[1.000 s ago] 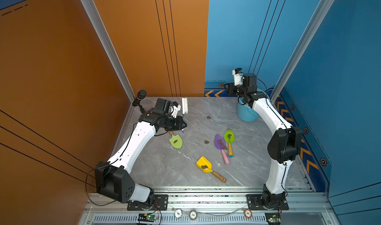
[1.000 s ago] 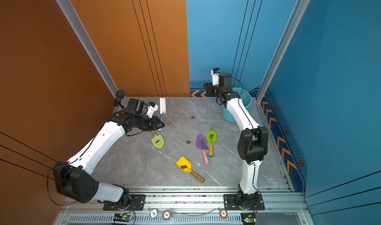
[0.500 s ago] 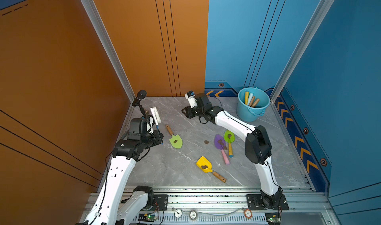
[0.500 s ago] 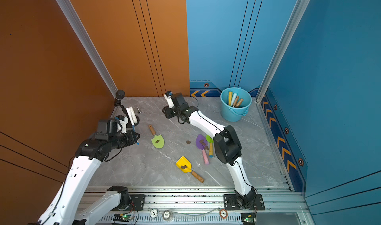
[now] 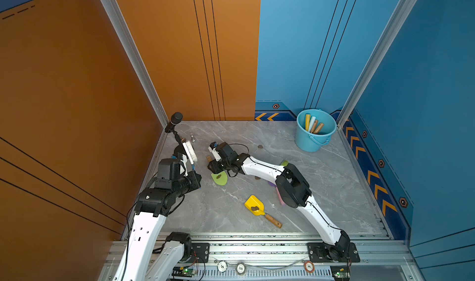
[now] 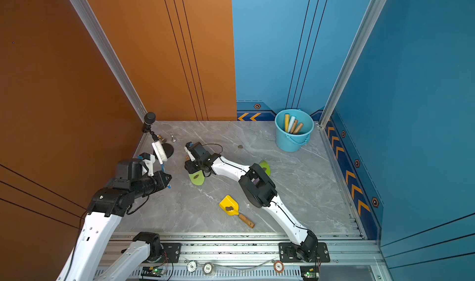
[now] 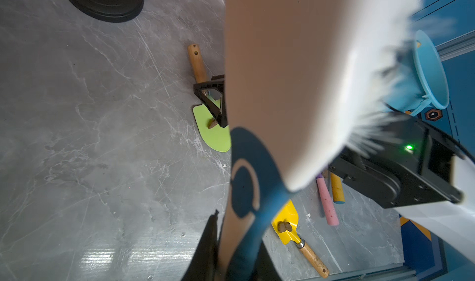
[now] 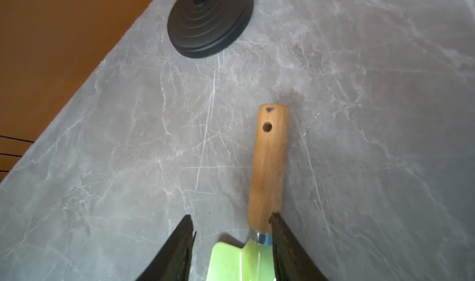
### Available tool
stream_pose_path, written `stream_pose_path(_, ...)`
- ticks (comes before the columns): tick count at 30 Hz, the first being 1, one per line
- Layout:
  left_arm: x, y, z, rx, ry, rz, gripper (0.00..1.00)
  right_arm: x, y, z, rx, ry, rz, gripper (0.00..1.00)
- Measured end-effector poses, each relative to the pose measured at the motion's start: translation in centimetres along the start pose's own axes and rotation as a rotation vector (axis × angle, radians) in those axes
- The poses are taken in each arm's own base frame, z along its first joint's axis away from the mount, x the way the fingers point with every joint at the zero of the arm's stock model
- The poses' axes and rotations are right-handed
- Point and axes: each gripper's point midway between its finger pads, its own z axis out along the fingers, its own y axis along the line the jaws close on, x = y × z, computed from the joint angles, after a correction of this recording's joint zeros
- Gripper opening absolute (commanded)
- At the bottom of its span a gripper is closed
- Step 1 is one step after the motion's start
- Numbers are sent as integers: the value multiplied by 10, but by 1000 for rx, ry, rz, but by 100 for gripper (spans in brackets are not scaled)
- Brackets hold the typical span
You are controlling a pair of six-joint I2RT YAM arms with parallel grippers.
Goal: Brush the soil off the hand trowel and place it into the bucket
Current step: Move the hand trowel to the center of the board.
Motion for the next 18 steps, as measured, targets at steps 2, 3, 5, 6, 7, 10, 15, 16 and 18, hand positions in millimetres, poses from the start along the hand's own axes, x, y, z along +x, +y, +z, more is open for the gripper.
stream_pose_path(2, 0, 0, -1, 3, -6, 1, 0, 4, -4, 5, 25, -2, -1, 50)
stream_pose_path(3, 0, -1, -2, 5, -9, 2, 0, 6, -6, 8, 37, -2, -2, 50)
stream_pose_path(5, 0, -1, -3, 6, -11, 3, 0, 8, -11, 10, 65, -5, -4, 50)
stream_pose_path(6, 0, -1, -3, 7, -12, 2, 0, 9, -12, 11, 77, -7, -6, 50)
stream_pose_path(7, 0, -1, -3, 6, -12, 2, 0, 9, -13, 12, 86, -10, -8, 50)
stream_pose_path(10, 1, 0, -2, 5, -10, -2, 0, 6, -13, 15, 107, -25, -13, 47)
stream_pose_path(15, 2, 0, -3, 5, -11, -5, 0, 7, -15, 18, 160, -35, -31, 37)
stream_pose_path(16, 2, 0, -3, 6, -12, -5, 0, 7, -15, 18, 169, -36, -33, 35)
stream_pose_path(18, 2, 1, -3, 6, -13, -7, 0, 10, -14, 18, 188, -34, -41, 29)
